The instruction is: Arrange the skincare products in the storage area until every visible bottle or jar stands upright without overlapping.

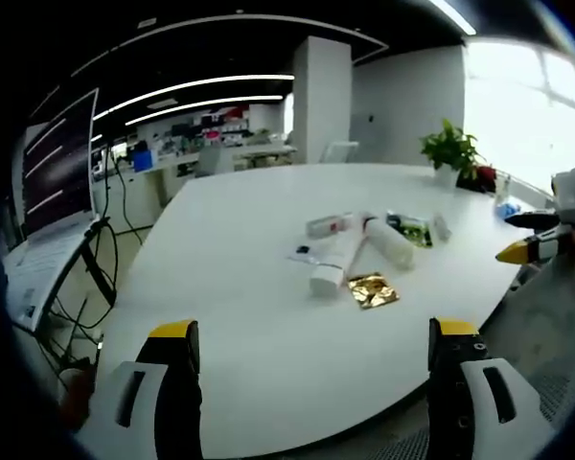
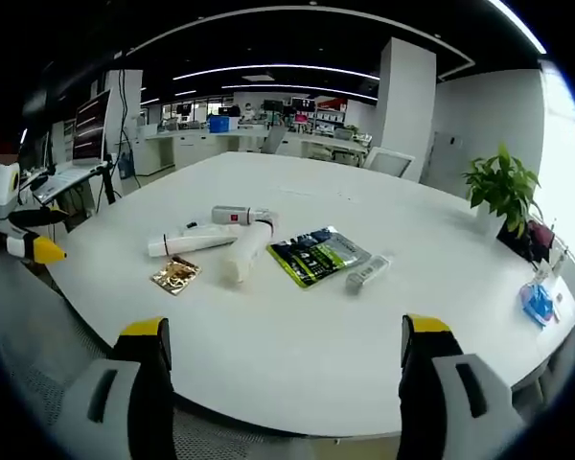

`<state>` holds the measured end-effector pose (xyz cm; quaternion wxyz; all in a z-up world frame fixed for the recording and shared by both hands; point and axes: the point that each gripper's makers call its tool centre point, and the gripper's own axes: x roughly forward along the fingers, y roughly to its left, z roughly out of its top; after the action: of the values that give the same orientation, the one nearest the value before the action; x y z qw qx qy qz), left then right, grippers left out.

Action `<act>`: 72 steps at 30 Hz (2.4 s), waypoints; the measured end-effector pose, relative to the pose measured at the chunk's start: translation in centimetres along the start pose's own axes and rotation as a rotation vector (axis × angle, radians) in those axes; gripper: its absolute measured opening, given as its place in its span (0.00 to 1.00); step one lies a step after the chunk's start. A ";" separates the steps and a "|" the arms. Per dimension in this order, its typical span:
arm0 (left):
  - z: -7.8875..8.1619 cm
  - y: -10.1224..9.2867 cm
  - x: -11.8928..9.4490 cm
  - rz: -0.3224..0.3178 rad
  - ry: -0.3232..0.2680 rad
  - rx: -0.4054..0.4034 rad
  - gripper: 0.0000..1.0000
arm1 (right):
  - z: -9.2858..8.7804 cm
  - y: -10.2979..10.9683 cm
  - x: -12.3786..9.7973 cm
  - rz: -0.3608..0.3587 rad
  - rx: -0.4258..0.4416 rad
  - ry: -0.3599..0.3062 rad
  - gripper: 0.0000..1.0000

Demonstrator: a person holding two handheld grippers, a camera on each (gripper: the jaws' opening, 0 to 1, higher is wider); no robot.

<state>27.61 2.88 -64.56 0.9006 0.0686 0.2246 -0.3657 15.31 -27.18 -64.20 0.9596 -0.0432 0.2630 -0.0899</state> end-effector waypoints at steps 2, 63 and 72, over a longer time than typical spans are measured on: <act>0.1 0.0 0.0 0.003 -0.006 -0.003 0.97 | -0.4 0.1 0.2 0.003 -0.006 0.024 1.00; 1.3 0.9 -0.8 0.002 -0.068 -0.068 0.97 | 6.4 4.9 9.0 0.348 -0.194 0.040 0.81; 1.5 1.3 -1.2 0.011 -0.076 -0.041 0.97 | 6.6 5.9 12.0 0.408 -0.204 0.074 0.74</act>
<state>28.31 4.14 -62.73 0.9116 0.0376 0.1973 -0.3586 29.70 -23.51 -65.23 0.9382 -0.0824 0.3092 0.1317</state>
